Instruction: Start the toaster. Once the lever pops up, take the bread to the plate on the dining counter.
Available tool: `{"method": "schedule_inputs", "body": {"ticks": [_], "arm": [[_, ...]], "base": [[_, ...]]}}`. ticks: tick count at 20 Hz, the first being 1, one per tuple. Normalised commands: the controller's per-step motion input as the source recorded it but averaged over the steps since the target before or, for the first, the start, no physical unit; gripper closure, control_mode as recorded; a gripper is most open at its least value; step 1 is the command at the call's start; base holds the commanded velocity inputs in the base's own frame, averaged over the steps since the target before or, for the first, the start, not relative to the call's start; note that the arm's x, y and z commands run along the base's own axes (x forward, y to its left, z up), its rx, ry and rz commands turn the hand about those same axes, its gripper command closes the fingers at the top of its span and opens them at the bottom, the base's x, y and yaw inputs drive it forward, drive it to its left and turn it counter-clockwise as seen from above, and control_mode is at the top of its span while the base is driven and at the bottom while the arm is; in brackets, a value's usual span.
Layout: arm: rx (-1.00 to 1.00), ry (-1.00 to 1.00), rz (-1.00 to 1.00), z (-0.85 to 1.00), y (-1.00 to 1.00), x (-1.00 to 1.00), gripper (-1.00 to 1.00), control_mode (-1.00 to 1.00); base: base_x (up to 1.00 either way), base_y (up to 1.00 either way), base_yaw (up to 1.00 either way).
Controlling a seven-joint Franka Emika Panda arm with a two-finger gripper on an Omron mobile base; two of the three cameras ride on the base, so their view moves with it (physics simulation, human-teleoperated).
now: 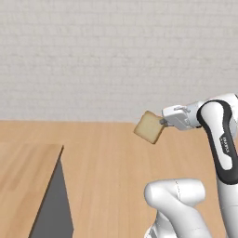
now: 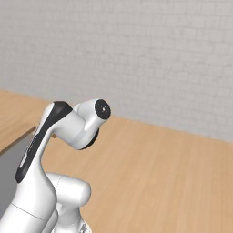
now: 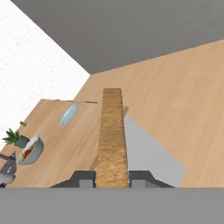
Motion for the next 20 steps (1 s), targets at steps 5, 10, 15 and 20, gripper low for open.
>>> {"method": "schedule_inputs", "body": {"ticks": [5,10,15,20], "arm": [[0.00,0.00,0.00,0.00,0.00,0.00,1.00,1.00],[0.00,0.00,0.00,0.00,0.00,0.00,1.00,1.00],[0.00,0.00,0.00,0.00,0.00,0.00,1.00,1.00],[0.00,0.00,0.00,0.00,0.00,0.00,1.00,1.00]], "base": [[1.00,-0.40,0.04],[1.00,-0.25,0.06],[0.95,-0.07,0.06],[0.87,0.00,0.20]]}}
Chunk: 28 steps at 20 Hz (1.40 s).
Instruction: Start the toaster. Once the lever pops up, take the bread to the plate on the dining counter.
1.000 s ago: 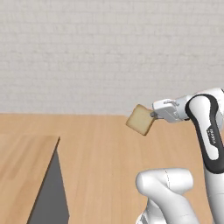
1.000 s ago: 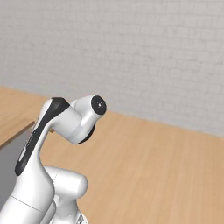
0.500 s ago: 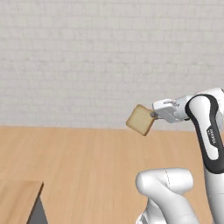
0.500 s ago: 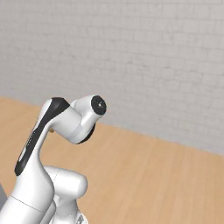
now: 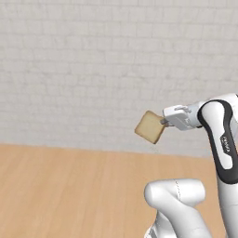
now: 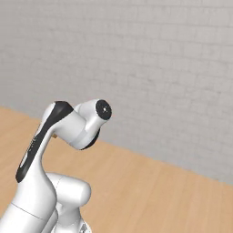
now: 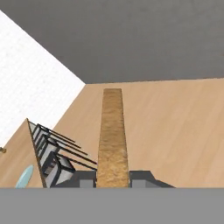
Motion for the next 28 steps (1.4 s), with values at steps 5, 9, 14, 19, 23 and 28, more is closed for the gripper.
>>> {"method": "schedule_inputs", "body": {"ticks": [5,9,14,19,23,28], "arm": [[0.00,0.00,0.00,0.00,0.00,0.00,1.00,1.00],[0.00,0.00,0.00,0.00,0.00,0.00,1.00,1.00],[0.00,0.00,0.00,0.00,0.00,0.00,1.00,1.00],[0.00,0.00,0.00,0.00,0.00,0.00,1.00,1.00],[0.00,0.00,0.00,0.00,0.00,0.00,1.00,1.00],[0.00,0.00,0.00,0.00,0.00,0.00,1.00,1.00]], "base": [[1.00,0.05,0.47],[0.92,0.03,0.69],[0.85,0.02,0.81],[0.76,0.00,0.82],[0.69,0.00,0.78],[0.60,0.00,0.77]]}}
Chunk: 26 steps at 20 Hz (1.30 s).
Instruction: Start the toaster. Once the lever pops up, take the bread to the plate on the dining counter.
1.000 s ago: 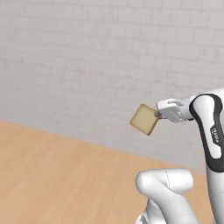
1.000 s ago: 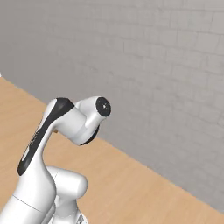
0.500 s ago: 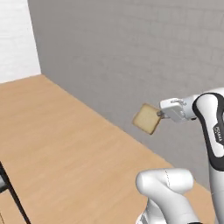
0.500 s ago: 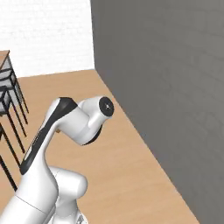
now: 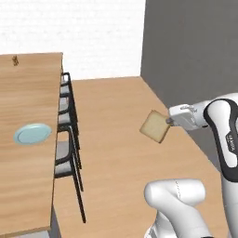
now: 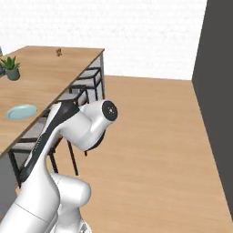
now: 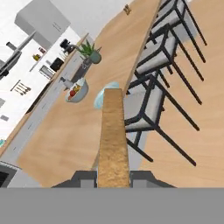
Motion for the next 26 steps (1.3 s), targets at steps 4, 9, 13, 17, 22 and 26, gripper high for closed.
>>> {"method": "schedule_inputs", "body": {"ticks": [4,9,13,17,22,26], "arm": [[0.00,0.00,0.00,0.00,0.00,0.00,1.00,1.00],[0.00,0.00,0.00,0.00,0.00,0.00,1.00,1.00],[0.00,0.00,0.00,0.00,0.00,0.00,1.00,1.00],[0.00,0.00,0.00,0.00,0.00,0.00,1.00,1.00],[0.00,0.00,0.00,0.00,0.00,0.00,1.00,1.00],[0.00,0.00,0.00,0.00,0.00,0.00,1.00,1.00]], "base": [[0.38,0.00,0.72],[0.02,-0.05,0.54],[0.00,-0.34,0.50],[0.00,-0.52,0.53],[0.00,-0.72,0.56],[0.00,-0.82,0.59]]}}
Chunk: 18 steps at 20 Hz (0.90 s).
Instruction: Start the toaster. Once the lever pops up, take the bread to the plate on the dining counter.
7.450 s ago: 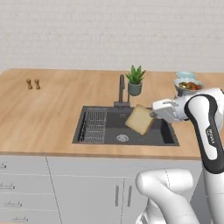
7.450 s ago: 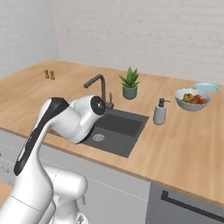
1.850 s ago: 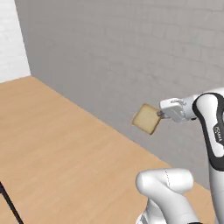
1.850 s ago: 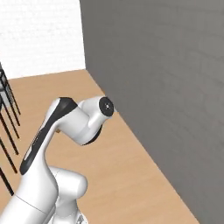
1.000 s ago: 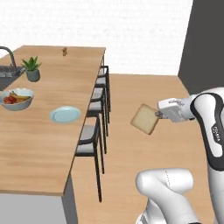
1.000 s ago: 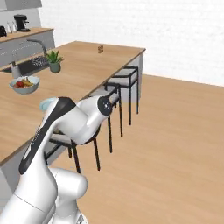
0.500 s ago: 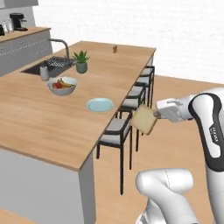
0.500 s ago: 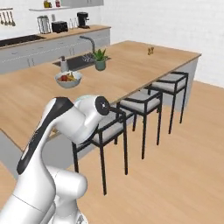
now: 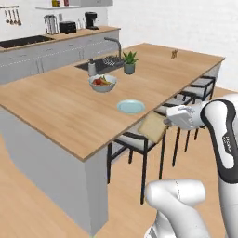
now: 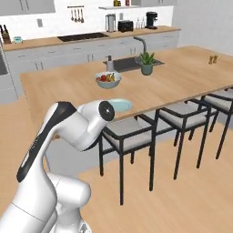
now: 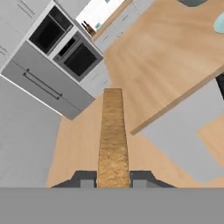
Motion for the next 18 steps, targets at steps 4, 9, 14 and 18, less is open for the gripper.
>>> {"method": "schedule_inputs", "body": {"ticks": [4,9,14,18], "arm": [[0.00,0.00,0.00,0.00,0.00,0.00,1.00,1.00],[0.00,0.00,0.00,0.00,0.00,0.00,1.00,1.00],[0.00,0.00,0.00,0.00,0.00,0.00,1.00,1.00],[0.00,0.00,0.00,0.00,0.00,0.00,1.00,1.00]], "base": [[0.00,-0.95,0.61],[0.04,-1.00,0.57],[0.00,-1.00,0.51],[0.02,-1.00,0.44]]}}
